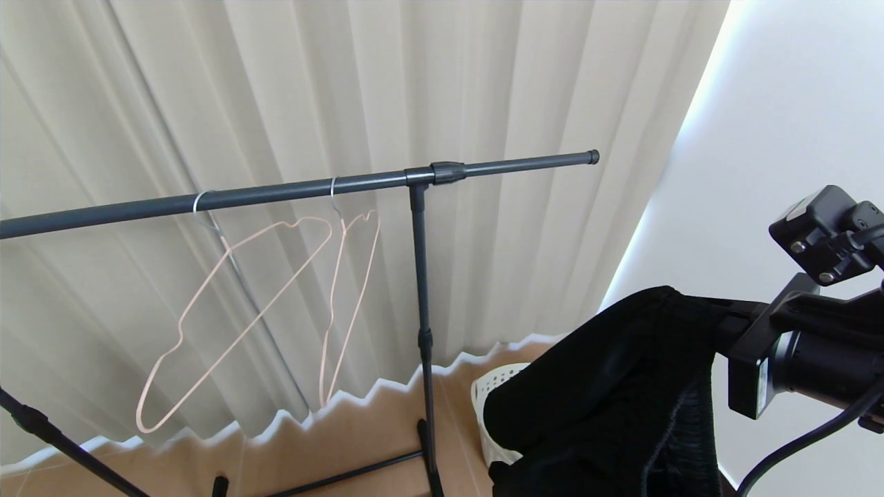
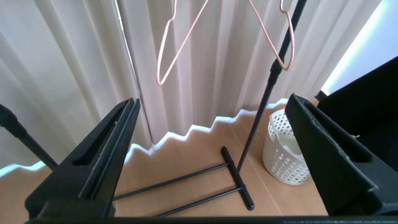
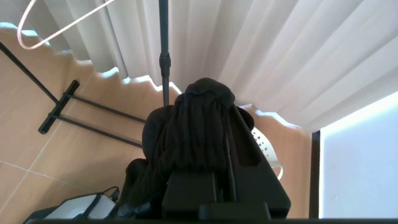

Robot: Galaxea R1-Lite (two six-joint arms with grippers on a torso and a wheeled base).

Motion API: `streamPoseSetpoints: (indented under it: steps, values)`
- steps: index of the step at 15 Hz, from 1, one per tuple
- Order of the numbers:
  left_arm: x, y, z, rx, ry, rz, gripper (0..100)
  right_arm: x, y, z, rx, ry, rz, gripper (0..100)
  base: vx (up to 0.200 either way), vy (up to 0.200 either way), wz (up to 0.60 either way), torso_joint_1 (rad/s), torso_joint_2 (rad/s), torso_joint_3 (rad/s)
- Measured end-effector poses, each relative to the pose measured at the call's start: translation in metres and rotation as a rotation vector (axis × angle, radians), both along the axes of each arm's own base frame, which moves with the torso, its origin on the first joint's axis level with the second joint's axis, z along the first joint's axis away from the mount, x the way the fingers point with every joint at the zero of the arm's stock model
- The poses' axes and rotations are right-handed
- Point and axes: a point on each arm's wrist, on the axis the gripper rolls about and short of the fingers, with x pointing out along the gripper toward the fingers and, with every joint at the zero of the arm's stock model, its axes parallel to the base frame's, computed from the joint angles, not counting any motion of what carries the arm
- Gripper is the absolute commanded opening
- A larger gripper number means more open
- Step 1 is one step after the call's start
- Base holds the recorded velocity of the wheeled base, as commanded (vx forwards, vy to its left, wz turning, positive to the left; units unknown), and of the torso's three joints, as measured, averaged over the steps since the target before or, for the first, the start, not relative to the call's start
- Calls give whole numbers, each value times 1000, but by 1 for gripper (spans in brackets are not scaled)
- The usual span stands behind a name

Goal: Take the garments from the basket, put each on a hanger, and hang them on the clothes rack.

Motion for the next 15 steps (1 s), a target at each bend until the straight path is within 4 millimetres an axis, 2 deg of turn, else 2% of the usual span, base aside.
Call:
streamPoseSetpoints:
  steps: [7,15]
  values:
    - [0,0,0,-1,0,0,100,-1,-1,-2,-21,-3,9,0,0,0,0,159,-339,-177]
    - [0,0,0,0,1,-1,100,-2,-1,-5,-33,2,12,0,0,0,0,97,-205,-101]
